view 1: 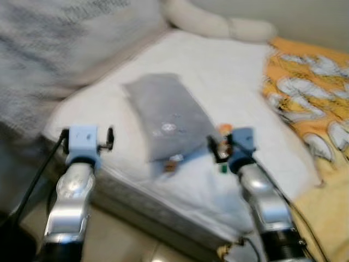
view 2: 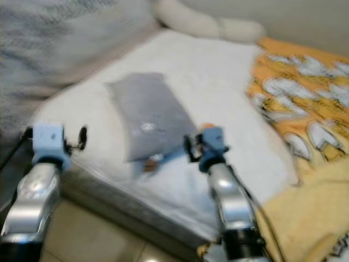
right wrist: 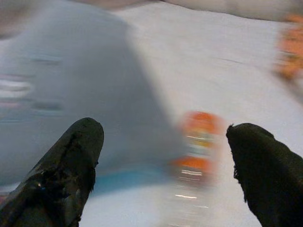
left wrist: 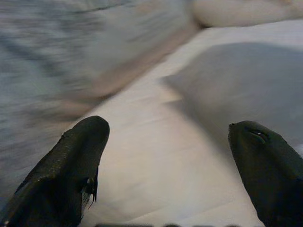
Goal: Clean up the room
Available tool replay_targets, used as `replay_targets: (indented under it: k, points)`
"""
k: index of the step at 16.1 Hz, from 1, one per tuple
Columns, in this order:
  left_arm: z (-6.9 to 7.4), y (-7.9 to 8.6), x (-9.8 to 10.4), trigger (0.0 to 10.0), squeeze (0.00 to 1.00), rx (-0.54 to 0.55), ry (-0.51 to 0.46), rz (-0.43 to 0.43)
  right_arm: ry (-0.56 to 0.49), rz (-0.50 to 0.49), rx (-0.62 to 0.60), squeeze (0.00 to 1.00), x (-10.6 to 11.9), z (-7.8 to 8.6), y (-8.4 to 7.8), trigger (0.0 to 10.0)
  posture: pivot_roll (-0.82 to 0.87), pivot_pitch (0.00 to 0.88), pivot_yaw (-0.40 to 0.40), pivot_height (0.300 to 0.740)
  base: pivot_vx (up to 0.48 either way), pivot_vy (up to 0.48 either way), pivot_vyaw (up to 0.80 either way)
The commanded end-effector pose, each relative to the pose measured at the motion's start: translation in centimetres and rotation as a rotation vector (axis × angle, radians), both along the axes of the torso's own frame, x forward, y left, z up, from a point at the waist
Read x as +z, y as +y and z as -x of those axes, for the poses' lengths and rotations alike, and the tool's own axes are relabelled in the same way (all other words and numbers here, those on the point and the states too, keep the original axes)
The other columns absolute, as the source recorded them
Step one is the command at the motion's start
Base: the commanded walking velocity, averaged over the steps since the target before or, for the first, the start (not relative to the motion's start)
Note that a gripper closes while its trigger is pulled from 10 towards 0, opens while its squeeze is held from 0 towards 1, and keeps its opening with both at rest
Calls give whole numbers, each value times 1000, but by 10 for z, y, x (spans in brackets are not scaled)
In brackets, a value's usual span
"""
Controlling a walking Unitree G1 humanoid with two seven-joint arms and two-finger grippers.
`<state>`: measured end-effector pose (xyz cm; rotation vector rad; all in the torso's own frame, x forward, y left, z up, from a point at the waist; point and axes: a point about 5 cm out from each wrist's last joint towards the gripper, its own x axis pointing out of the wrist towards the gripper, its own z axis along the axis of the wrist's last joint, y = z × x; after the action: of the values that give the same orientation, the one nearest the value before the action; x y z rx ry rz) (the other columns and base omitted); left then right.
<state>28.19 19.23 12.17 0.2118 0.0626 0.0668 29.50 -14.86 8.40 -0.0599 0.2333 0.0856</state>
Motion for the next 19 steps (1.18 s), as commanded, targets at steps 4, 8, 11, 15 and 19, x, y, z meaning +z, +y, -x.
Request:
replay_targets:
  k: [4,8,11,15,19]
  points:
    - [-2,0,2,10000,0,-81,18,-37,19,-11,27,0,7,-11,-2,10000,87,0,8,740,83,0,0]
    - [1,-12,8,10000,0,-340,58,-106,129,14,22,1000,1,-19,-17,10000,102,0,-14,740,0,0,0]
    - [5,-15,12,10000,0,-554,134,-173,218,44,2,1000,0,-28,-29,10000,108,0,-20,740,0,0,0]
    - [6,-17,17,10000,0,-707,202,-201,347,7,-23,1000,-12,-35,-41,10000,104,0,-12,740,0,0,0]
    - [9,-26,16,10000,0,-836,281,-191,509,-96,10,1000,-33,-37,-45,10000,104,0,1,740,0,0,0]
